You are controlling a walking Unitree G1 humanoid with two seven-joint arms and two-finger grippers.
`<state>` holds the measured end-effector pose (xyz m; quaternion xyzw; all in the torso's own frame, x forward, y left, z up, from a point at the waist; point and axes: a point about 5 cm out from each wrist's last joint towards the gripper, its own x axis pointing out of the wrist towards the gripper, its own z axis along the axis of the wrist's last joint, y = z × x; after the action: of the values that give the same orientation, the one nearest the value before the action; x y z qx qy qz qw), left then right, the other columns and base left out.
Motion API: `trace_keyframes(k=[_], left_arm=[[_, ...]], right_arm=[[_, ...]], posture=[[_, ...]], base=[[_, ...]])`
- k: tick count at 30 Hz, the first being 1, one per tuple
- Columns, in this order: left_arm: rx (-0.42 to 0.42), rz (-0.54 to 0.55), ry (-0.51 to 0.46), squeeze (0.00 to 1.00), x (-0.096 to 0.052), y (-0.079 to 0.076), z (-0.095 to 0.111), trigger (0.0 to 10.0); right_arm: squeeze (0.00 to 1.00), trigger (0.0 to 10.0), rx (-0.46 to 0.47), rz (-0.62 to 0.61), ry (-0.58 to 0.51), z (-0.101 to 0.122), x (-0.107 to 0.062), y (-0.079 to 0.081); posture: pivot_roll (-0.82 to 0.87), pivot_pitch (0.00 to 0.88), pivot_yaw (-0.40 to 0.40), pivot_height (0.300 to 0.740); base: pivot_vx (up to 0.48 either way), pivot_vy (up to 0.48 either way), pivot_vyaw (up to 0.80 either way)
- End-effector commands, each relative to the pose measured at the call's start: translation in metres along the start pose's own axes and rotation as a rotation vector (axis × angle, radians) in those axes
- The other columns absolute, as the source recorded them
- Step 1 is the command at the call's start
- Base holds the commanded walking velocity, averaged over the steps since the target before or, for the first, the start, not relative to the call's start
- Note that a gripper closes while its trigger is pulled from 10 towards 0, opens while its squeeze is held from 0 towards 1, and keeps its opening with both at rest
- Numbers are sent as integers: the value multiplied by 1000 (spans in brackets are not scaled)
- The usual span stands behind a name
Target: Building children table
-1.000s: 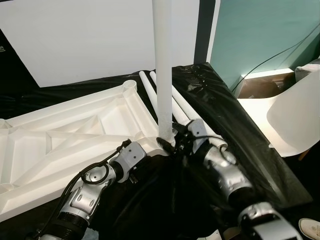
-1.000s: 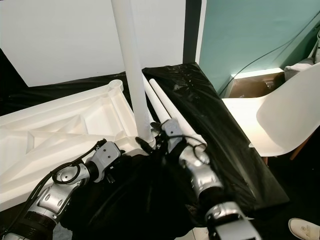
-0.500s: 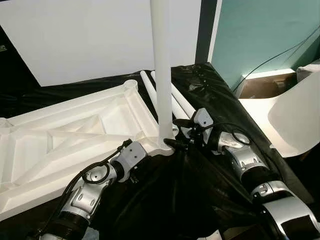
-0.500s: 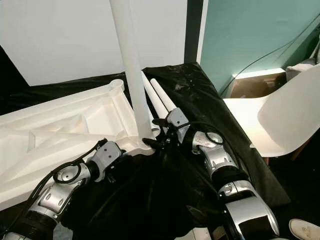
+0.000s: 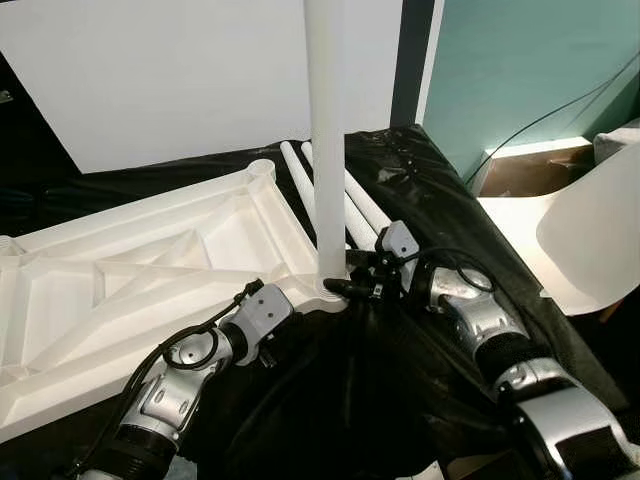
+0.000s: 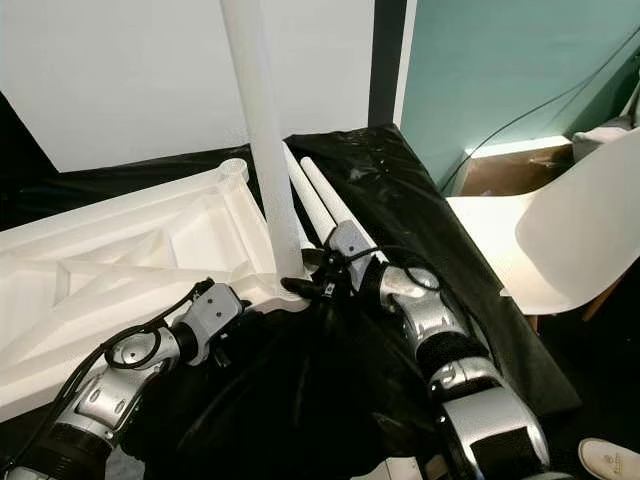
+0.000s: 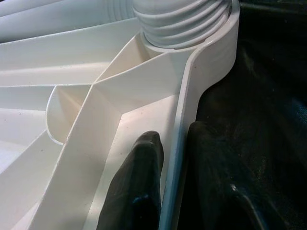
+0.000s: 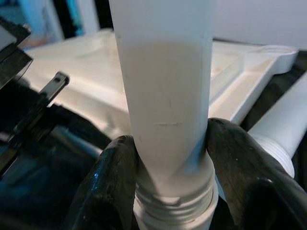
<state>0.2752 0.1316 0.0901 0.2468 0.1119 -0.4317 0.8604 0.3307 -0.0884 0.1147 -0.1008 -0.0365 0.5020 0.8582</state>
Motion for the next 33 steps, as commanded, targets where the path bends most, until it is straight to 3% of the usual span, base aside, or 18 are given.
trace_keyframes(k=[1,2,3,4,5,6,7,11,18,19,20,22,23,26,27,33], left_arm=[[-34,-136,83,0,4,-24,-20,10000],[-33,-137,83,0,5,-24,-20,10000],[-33,-137,83,0,5,-24,-20,10000],[-31,-138,82,0,5,-23,-20,10000],[-30,-140,83,0,5,-23,-20,10000],[-30,-140,83,0,5,-23,-20,10000],[-29,-141,84,0,5,-23,-20,10000],[-25,-153,83,0,6,-24,-20,10000],[-25,-150,81,0,6,-25,-20,10000],[-27,-148,79,0,6,-25,-20,10000],[-29,-147,77,0,6,-26,-20,10000],[-29,-147,77,0,6,-26,-20,10000],[-34,-147,76,0,6,-28,-20,10000],[-35,-147,77,0,6,-28,-21,10000],[-34,-146,77,0,6,-27,-21,10000],[-27,-147,72,0,9,-24,-18,10000]], right_arm=[[0,0,43,-5,55,-16,1,12],[0,0,56,-98,9,-16,1,14],[0,0,56,-98,9,-16,1,14],[0,0,77,-357,-106,-9,-1,10],[0,0,101,-507,-132,-9,-5,6],[0,0,101,-507,-132,-9,-5,6],[0,0,125,-597,-138,-10,-6,6],[0,0,132,-618,-126,-13,0,15],[0,0,113,-615,-123,-10,2,13],[0,4118,118,-565,-107,-11,5,16],[0,10000,122,-496,-103,-11,8,21],[0,10000,122,-496,-103,-11,8,21],[1000,10000,129,-378,-105,-8,12,26],[1000,10000,102,-268,-90,-4,12,23],[0,10000,82,-199,-74,-2,10,19],[0,10000,-27,-19,-49,11,3,3]], posture=[[54,0,29,740],[52,0,30,740],[52,0,30,740],[46,0,30,740],[45,0,31,740],[45,0,31,740],[45,0,31,740],[35,0,40,740],[42,0,29,740],[44,0,27,740],[44,0,26,740],[44,0,26,740],[44,0,26,740],[40,0,26,740],[38,0,27,740],[36,0,30,740]], base=[[0,0,0],[0,0,0],[0,0,0],[0,0,0],[0,0,0],[0,0,0],[0,0,0],[0,0,0],[0,0,0],[0,0,0],[0,0,0],[0,0,0],[0,0,0],[0,0,0],[0,0,0],[0,0,0]])
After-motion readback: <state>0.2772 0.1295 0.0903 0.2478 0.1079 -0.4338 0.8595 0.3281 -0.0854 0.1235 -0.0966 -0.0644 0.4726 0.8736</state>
